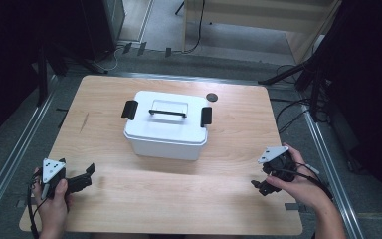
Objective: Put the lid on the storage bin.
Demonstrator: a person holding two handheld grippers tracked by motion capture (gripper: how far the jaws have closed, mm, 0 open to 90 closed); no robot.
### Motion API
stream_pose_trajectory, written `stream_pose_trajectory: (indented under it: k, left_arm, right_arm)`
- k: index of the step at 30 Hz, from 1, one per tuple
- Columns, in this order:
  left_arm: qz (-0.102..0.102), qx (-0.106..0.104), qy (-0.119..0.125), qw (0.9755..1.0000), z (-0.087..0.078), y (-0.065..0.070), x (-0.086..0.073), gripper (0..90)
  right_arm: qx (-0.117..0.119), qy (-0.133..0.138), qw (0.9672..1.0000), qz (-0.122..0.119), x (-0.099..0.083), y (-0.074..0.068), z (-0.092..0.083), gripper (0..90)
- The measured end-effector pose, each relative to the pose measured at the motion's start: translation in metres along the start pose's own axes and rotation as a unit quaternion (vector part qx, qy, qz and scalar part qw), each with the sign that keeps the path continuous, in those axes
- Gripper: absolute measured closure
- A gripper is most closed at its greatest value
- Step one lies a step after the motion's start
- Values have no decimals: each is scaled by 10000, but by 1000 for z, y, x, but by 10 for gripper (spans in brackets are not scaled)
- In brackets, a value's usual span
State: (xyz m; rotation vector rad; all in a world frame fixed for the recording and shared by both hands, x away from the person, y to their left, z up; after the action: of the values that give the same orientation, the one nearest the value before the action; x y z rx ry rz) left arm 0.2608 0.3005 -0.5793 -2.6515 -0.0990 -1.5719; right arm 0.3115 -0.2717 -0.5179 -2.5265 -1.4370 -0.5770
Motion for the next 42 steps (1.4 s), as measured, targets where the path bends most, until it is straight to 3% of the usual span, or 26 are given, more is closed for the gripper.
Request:
stream_pose_trajectory:
  k: [13, 21, 23, 25, 33, 38, 42]
  left_arm:
    - [4, 4, 9, 10000, 0, 0, 0, 16]
    - [25, 11, 9, 10000, 0, 1, 0, 16]
    - [30, 11, 10, 10000, 0, 1, 0, 16]
    - [29, 12, 10, 10000, 0, 1, 0, 16]
    - [31, 24, 17, 10000, 0, 1, 0, 16]
    - [33, 14, 2, 10000, 0, 1, 0, 16]
    - [55, 14, -4, 10000, 0, 1, 0, 16]
  right_arm:
    - [-246, 476, 9981, 292, -35, -8, -3, 26]
    - [-394, 825, 9935, 678, -59, -9, 3, 56]
    - [-499, 904, 9917, 770, -64, -8, 5, 29]
    - [-448, 946, 9904, 905, -69, -9, 7, 0]
    - [-562, 1422, 9807, 1217, -79, -14, 15, 0]
    - [-594, 1549, 9772, 1327, -84, -15, 20, 0]
    - [-629, 1735, 9721, 1451, -87, -15, 24, 0]
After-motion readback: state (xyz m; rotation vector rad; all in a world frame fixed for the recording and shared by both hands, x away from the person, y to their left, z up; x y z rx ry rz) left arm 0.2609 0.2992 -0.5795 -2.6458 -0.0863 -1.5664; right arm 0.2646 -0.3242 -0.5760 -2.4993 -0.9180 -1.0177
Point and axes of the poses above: each handheld gripper's, and its own axes: z roughly forward along the jaws, x roughly out of its top, y roughly to its right, the point moved 6 cm from there along z, roughly forward along the jaws, and after that the axes turned 11 degrees about x, right-handed, at the moved point
